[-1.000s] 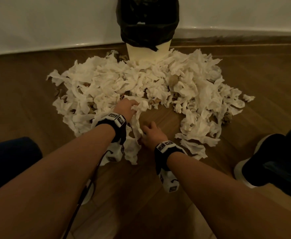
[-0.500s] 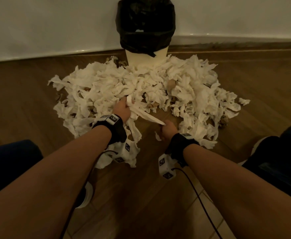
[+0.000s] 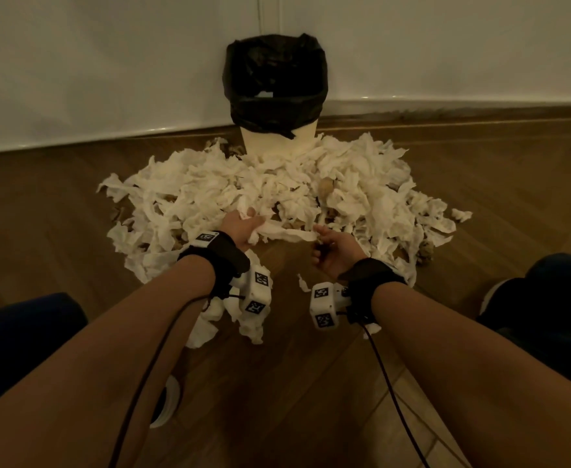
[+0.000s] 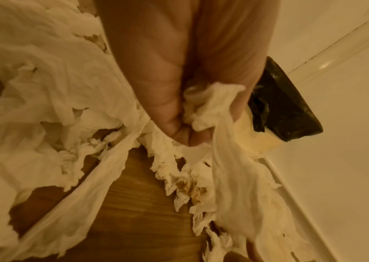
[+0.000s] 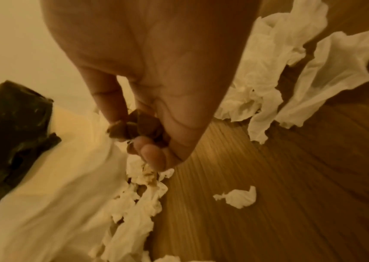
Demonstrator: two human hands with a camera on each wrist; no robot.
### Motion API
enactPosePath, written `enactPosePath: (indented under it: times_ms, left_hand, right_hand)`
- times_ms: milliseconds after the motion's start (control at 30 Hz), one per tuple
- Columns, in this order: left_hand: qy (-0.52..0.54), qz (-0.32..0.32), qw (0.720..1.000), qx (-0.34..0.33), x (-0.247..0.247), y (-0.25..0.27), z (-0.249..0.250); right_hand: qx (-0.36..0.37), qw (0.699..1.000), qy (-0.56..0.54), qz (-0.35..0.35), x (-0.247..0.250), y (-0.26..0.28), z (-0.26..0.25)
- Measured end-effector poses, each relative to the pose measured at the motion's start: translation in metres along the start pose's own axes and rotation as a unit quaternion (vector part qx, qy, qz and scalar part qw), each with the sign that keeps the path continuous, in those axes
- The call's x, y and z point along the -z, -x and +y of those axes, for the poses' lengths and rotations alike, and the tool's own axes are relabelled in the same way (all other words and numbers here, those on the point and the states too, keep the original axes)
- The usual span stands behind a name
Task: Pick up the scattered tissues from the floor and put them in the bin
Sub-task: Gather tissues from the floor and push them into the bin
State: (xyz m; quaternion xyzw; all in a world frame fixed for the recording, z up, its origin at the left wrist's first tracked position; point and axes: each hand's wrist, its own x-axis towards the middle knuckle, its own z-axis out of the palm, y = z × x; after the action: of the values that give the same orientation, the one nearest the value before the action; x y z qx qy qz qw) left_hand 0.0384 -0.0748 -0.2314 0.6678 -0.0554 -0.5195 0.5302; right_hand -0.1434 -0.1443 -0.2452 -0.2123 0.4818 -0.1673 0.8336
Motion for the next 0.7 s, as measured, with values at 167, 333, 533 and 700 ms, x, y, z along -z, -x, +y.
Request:
enactPosePath:
  times_ms: [167, 333, 533, 700]
  left_hand:
    - [0.025, -0.018, 1.0, -0.004, 0.0, 0.007, 0.015]
    - [0.026, 0.009, 0.999, -0.026, -0.003, 0.019, 0.051]
    - [0.007, 0.027, 0.997, -0.07, -0.02, 0.02, 0.12]
    - [0.11, -0.034, 0.986, -0.117, -0.037, 0.024, 0.179]
  right_hand:
    - [0.038, 0.999, 0.014, -0.023, -0.008, 0.005, -0.018]
    - [0.1, 0.994, -0.001, -0.034, -0.028, 0.007, -0.049]
    - [0.188, 0.981, 0.004, -0.046, -0.064, 0.016, -0.098]
    - [0.268, 0.962, 0.052, -0.019, -0.1, 0.019, -0.153]
